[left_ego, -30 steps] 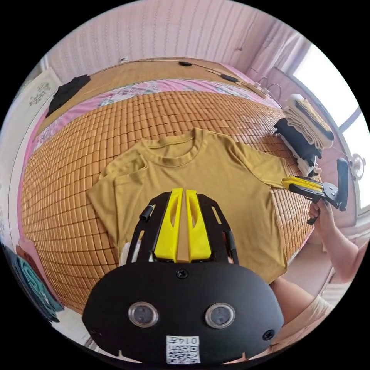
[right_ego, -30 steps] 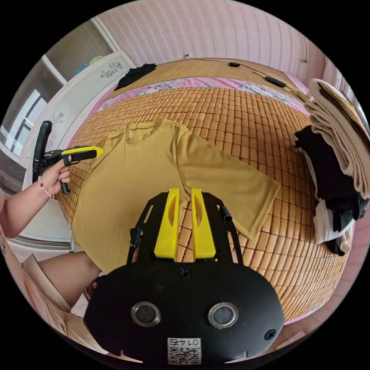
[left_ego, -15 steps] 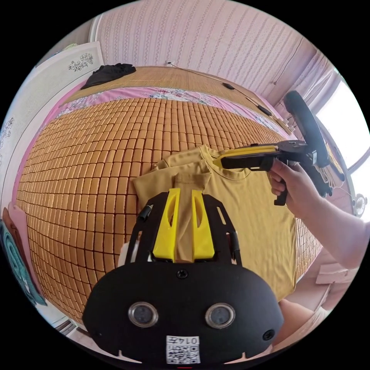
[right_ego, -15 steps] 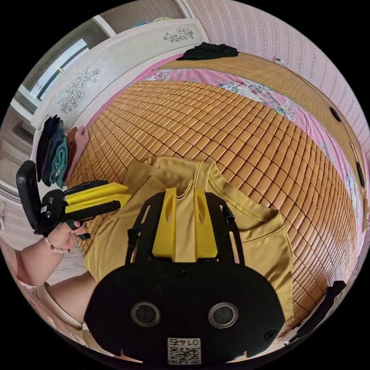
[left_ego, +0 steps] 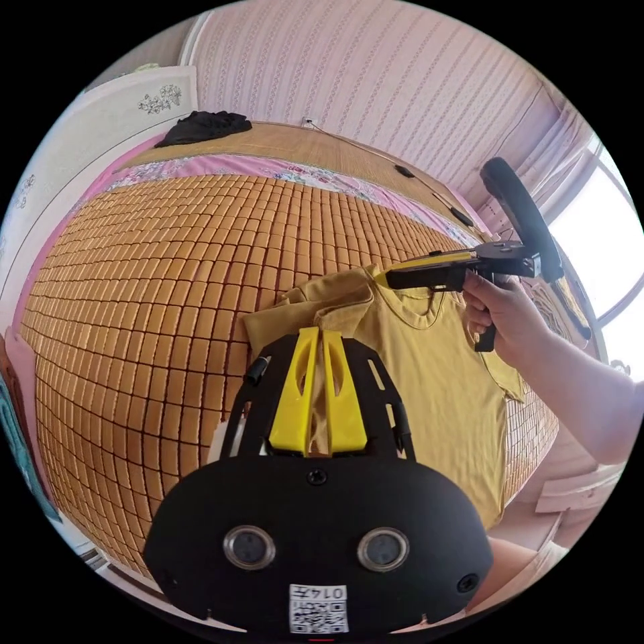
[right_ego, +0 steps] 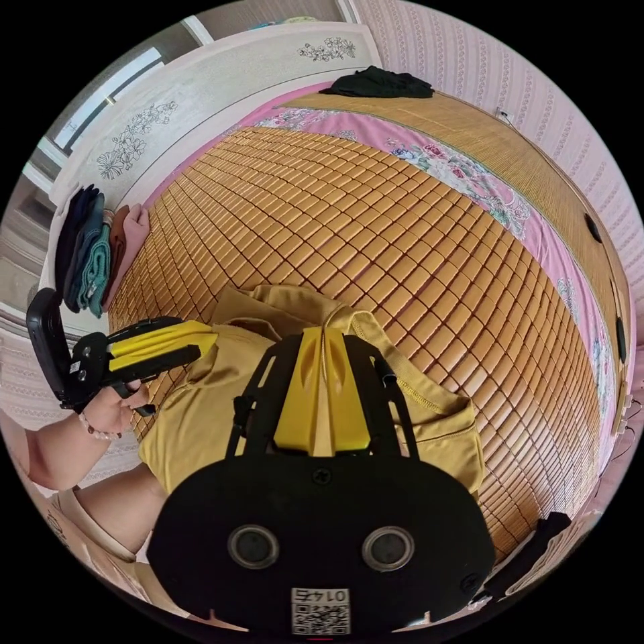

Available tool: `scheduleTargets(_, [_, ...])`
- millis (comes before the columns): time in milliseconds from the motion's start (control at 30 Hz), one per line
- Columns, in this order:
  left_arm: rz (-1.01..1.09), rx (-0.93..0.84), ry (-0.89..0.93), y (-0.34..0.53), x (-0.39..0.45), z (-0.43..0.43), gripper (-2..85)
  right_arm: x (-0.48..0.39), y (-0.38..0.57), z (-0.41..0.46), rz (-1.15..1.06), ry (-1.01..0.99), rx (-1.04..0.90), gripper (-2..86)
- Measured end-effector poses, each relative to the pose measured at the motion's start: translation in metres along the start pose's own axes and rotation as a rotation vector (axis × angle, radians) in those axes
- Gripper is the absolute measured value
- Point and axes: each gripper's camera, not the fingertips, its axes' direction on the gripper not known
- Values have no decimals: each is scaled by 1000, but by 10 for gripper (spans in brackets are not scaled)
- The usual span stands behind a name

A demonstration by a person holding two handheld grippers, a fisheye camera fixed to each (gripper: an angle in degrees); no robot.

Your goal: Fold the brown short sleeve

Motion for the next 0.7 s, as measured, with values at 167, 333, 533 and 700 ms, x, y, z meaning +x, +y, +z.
scheduleTargets(167, [-72, 4, 4, 32, -33, -13, -10, 2, -12, 13, 78, 124, -60, 52])
scheduleTargets(333, [-63, -6, 26, 48, -50, -12, -10, -4, -32, 24, 101, -91, 7, 90])
scheduleTargets(533, [-50, -15, 36, 64, -66, -15, -10, -25, -73, 71, 0, -88, -73, 54])
scheduleTargets(700, [-108, 68, 44, 86, -89, -51, -10, -45, -80, 47, -109, -117, -25, 9])
